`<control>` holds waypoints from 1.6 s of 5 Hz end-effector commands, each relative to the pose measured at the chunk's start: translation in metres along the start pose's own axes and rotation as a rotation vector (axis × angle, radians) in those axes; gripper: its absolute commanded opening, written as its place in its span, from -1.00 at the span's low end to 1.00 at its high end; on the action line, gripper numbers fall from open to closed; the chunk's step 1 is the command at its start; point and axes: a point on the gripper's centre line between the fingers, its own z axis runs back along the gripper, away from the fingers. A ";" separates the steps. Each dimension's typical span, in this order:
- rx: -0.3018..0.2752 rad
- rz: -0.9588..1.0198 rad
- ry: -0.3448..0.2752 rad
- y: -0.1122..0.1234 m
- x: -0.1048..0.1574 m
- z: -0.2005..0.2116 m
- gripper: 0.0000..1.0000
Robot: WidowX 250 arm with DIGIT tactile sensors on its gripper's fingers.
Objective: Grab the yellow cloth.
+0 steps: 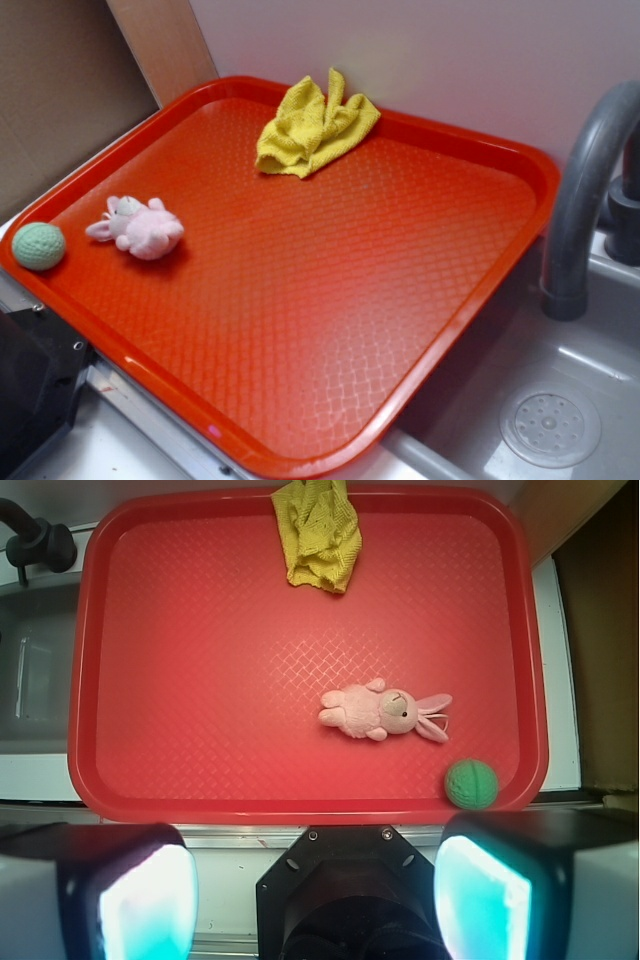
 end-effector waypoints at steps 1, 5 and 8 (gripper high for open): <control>0.000 0.000 0.000 0.000 0.000 0.000 1.00; 0.017 -0.137 -0.029 -0.008 0.137 -0.115 1.00; 0.068 -0.105 -0.018 0.005 0.171 -0.156 1.00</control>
